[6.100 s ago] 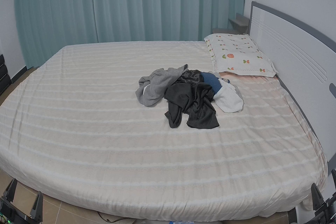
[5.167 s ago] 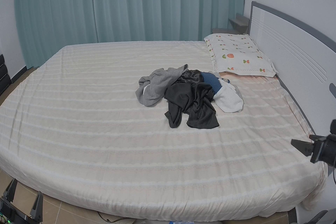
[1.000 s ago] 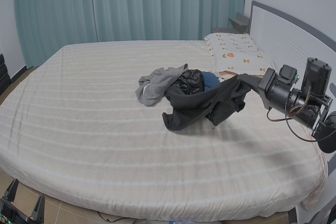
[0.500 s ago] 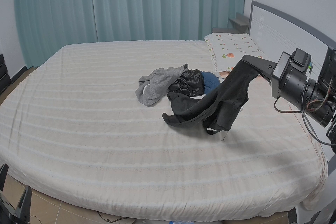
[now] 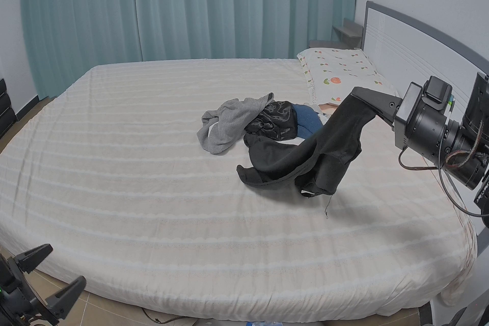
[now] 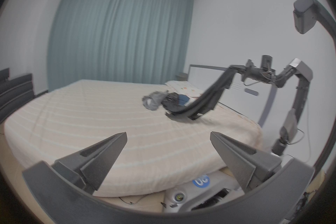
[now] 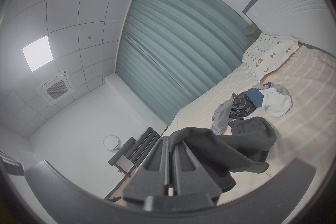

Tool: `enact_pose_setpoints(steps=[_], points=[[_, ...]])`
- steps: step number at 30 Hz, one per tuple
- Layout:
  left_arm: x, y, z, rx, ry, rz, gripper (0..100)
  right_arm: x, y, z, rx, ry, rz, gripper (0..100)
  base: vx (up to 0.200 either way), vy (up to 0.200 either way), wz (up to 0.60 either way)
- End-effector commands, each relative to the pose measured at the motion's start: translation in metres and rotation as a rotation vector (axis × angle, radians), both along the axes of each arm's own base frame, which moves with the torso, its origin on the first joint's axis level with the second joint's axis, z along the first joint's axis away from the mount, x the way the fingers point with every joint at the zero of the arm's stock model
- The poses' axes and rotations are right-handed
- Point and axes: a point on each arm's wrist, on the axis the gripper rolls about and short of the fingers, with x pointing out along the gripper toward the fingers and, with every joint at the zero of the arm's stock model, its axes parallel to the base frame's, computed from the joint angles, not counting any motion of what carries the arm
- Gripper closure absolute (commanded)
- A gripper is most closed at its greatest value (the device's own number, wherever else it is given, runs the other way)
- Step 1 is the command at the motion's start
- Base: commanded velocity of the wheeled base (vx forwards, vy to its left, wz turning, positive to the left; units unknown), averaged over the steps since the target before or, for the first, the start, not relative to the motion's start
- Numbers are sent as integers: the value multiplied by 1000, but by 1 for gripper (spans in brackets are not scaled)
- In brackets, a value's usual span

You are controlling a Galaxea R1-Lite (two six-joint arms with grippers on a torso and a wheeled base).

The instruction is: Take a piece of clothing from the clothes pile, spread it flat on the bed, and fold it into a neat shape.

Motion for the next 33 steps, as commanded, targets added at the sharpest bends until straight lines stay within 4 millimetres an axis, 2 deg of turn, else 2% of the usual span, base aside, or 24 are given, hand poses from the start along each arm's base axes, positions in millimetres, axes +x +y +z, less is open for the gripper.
enact_pose_setpoints(steps=[1,4,5,8,11,13,14,15,16,17,21,22,24,27,29,30,31,33], points=[[16,-5,-2,-12,126,-169,0,3,-2,-1,-1,2,-15,100,0,0,0],[24,-7,3,0,151,-185,0,4,-5,0,-1,0,-25,100,0,0,0],[39,-9,7,12,215,-170,0,5,-7,-1,-1,2,-38,100,0,0,0],[67,-15,8,51,303,-181,0,7,-11,-1,-2,3,-51,100,0,0,0],[100,-23,2,90,351,-219,0,10,-14,-2,0,8,-62,100,0,0,0],[114,-30,-2,103,365,-243,0,10,-14,-2,-1,10,-63,100,0,0,0],[136,-38,-9,113,379,-252,0,10,-13,-2,0,8,-62,100,0,0,0],[140,-39,-10,117,382,-249,0,10,-13,-2,0,8,-60,100,0,0,0],[164,-47,-21,142,404,-215,0,11,-12,-2,-2,9,-57,100,0,0,0],[178,-53,-29,158,422,-196,0,12,-11,-2,-2,6,-59,100,0,0,0],[226,-78,-55,178,460,-140,0,15,-13,-3,-3,11,-68,100,0,0,0],[231,-81,-58,176,461,-137,0,15,-13,-3,-5,14,-69,100,0,0,0],[256,-100,-73,167,465,-122,0,20,-14,-8,-14,30,-85,100,0,0,0],[277,-118,-86,182,464,-104,0,19,-15,-5,-8,19,-83,100,0,0,0],[298,-134,-93,190,436,-88,0,20,-14,1,2,-2,-83,100,0,0,0],[298,-134,-93,190,436,-88,0,20,-14,1,2,-2,-83,100,0,0,0],[311,-143,-96,188,419,-93,0,21,-14,5,8,-13,-85,100,0,0,0],[319,-148,-99,187,409,-95,0,21,-14,7,11,-19,-85,100,0,0,0]])
